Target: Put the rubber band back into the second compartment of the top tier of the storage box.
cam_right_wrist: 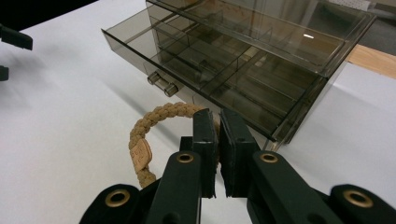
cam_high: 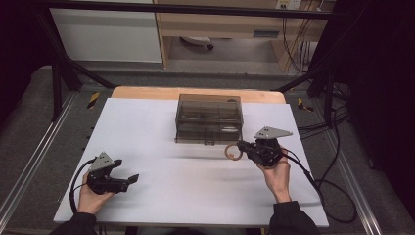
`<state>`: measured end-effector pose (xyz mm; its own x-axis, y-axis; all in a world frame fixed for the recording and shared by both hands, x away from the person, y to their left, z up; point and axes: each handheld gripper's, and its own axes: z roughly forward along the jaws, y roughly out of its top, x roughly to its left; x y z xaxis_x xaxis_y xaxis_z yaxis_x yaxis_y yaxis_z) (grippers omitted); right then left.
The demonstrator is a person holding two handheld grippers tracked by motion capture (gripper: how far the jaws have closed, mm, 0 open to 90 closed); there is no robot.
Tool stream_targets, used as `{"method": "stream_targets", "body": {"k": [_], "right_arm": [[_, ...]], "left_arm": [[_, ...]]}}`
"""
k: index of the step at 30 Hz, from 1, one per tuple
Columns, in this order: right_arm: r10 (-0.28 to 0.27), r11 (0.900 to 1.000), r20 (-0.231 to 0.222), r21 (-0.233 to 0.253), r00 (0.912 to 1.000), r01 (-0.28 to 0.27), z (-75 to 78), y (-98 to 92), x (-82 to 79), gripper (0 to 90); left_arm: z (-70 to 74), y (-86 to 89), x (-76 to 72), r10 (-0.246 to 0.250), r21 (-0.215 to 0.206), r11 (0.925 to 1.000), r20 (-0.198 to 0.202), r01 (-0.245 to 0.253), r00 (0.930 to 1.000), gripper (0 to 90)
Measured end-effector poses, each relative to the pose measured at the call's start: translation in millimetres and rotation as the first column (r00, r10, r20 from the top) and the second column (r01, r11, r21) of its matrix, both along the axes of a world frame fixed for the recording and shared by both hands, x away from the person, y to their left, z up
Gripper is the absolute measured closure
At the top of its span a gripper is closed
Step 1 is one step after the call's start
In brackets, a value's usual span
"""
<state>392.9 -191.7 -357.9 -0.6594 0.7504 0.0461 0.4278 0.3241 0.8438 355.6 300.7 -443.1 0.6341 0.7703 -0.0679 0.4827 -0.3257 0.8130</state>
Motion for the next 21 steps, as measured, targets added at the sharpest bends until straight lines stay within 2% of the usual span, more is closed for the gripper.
{"method": "stream_targets", "body": {"k": [21], "right_arm": [[-0.002, 1.0, 0.003, -0.006, 1.0, 0.002, 11.9, 18.8, 18.9, 85.7]], "left_arm": [[-0.1, -0.1, 0.1, -0.001, -0.001, 1.0, -0.001, 0.001, 1.0, 7.5]]}}
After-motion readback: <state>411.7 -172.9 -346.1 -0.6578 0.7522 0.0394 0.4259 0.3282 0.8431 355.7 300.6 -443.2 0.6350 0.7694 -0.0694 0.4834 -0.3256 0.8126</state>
